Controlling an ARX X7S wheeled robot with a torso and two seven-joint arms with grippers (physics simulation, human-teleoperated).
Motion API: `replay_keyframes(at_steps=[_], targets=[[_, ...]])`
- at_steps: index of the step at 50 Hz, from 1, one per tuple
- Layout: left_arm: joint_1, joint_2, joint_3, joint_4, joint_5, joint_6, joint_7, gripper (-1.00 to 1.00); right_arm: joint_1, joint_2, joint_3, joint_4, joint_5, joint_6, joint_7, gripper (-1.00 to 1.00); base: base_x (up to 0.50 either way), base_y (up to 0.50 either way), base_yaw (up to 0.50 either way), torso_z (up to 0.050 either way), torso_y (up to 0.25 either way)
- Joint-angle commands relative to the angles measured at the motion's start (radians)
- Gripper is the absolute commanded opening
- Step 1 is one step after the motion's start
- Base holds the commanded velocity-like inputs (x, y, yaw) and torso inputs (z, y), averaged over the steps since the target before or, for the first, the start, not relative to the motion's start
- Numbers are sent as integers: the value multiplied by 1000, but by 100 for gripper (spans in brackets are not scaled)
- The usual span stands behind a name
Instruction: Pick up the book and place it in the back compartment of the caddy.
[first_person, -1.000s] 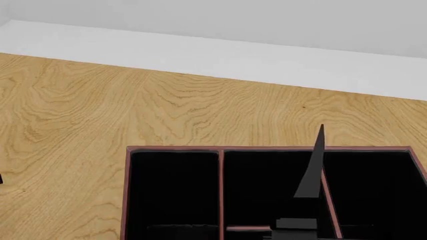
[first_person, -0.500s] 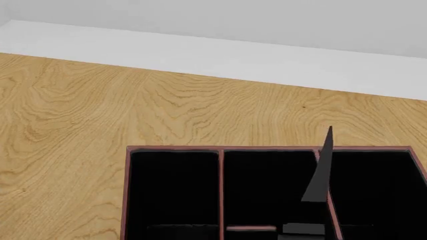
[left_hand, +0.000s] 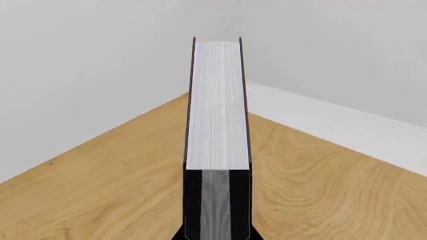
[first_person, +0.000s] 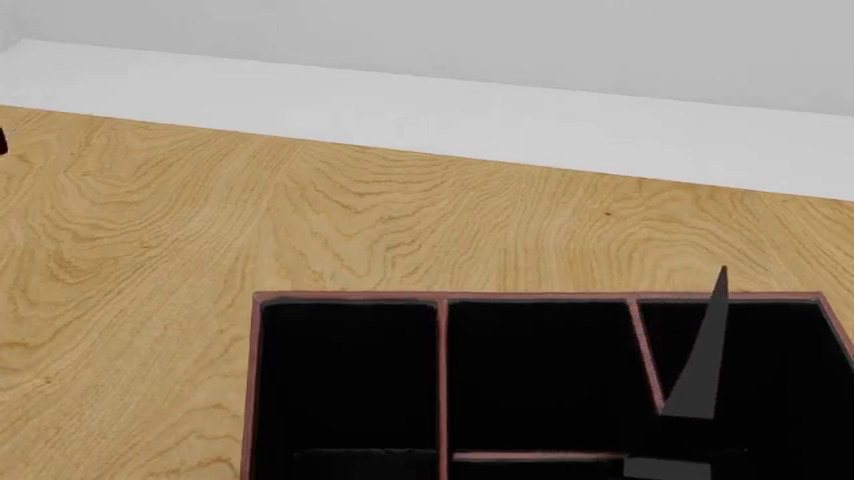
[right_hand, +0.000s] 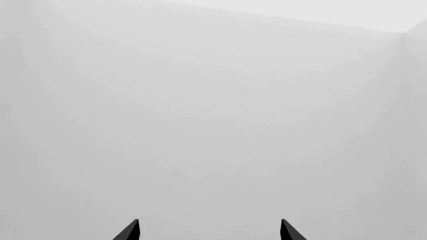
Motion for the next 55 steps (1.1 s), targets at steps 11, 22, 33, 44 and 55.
replay_keyframes(at_steps=[11, 22, 33, 44, 55], targets=[[5, 34, 117, 493, -30, -341, 138, -100, -70, 83, -26, 26, -54, -135, 58, 100, 0, 0, 0, 0, 1], [-1, 39, 191, 635, -88, -473, 258, -100, -82, 94, -30, 33, -64, -159, 71, 100, 0, 0, 0, 0, 2], [5, 51, 253, 811, -136, -584, 319, -100, -84, 96, -27, 25, -69, -157, 73, 100, 0, 0, 0, 0, 1], [31, 29, 358, 978, -195, -639, 410, -100, -81, 93, -22, 18, -66, -147, 72, 100, 0, 0, 0, 0, 2], [23, 8, 483, 1095, -274, -684, 525, -100, -82, 94, -19, 4, -73, -135, 78, 100, 0, 0, 0, 1, 1]])
